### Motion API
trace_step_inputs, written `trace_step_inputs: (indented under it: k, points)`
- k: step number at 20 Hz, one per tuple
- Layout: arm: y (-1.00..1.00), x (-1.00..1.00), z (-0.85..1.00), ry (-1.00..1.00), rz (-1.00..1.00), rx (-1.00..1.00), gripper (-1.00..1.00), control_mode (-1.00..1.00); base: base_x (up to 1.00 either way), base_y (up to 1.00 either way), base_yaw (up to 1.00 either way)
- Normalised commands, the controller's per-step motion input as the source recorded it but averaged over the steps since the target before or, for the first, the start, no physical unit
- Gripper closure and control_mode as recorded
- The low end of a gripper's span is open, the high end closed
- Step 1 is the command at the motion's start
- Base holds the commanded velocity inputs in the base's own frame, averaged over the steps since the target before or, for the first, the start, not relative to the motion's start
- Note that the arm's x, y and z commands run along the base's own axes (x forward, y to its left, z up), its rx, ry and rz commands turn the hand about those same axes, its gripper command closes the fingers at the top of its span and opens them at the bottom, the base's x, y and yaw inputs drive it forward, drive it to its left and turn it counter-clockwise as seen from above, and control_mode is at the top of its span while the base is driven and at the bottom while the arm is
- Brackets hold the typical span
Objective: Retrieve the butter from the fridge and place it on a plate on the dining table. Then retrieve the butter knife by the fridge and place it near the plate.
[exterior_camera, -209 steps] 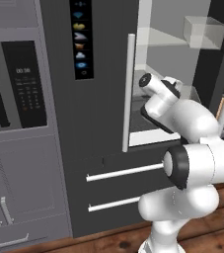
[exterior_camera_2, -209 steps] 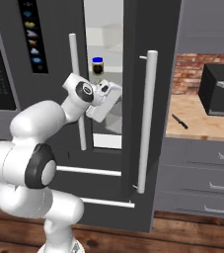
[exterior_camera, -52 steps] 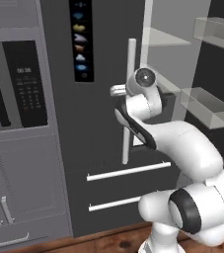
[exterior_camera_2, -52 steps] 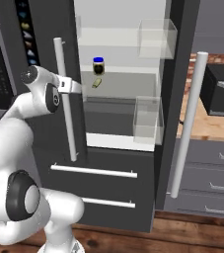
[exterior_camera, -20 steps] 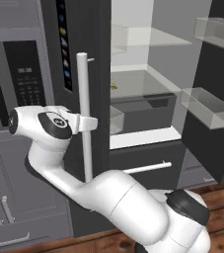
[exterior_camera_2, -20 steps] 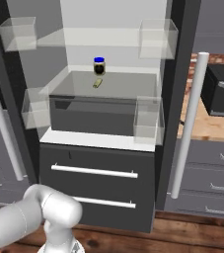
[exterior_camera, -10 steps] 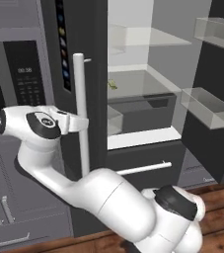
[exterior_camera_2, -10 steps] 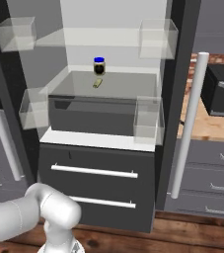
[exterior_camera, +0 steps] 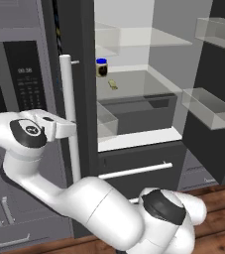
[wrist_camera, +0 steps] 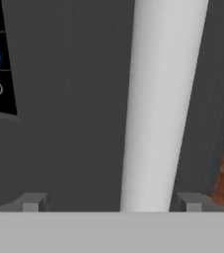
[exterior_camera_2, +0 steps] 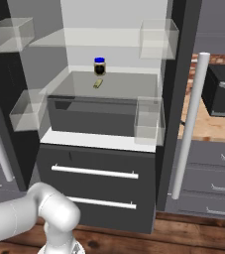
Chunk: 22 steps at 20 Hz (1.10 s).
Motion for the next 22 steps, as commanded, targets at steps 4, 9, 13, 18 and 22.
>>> trace_step_inputs:
  k: [4,9,13,18,22]
  points:
    - [0.16,-0.05,0.0,0.0,-0.1,0.0,-1.0,-1.0,0.0,0.0,0.0]
    - [0.0,-0.3,0.0,0.01,-0.17,-0.01,-1.0,-1.0,0.0,0.0,0.0]
    - [0.0,-0.34,0.0,0.03,-0.14,-0.03,-1.0,-1.0,0.0,0.0,0.0]
    - [0.05,-0.18,0.0,0.0,-0.04,-0.01,-1.0,-1.0,0.0,0.0,0.0]
    - [-0.06,-0.48,0.0,0.0,-0.04,0.0,-1.0,-1.0,0.0,0.0,0.0]
